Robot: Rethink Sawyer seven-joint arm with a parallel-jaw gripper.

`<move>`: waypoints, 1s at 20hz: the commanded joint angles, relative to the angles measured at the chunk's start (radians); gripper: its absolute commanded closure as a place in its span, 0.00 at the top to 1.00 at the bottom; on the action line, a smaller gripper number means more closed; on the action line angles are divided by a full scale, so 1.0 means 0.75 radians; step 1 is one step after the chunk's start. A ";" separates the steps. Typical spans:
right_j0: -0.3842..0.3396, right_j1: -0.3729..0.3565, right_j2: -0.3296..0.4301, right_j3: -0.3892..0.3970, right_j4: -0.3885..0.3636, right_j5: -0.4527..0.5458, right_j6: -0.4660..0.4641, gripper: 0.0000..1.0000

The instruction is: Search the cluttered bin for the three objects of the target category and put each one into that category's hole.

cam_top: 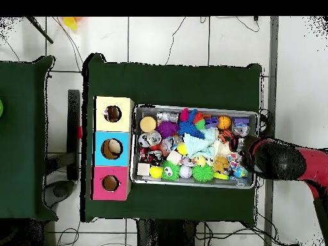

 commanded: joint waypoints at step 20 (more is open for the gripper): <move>0.014 0.103 -0.059 0.066 -0.274 -0.134 -0.250 1.00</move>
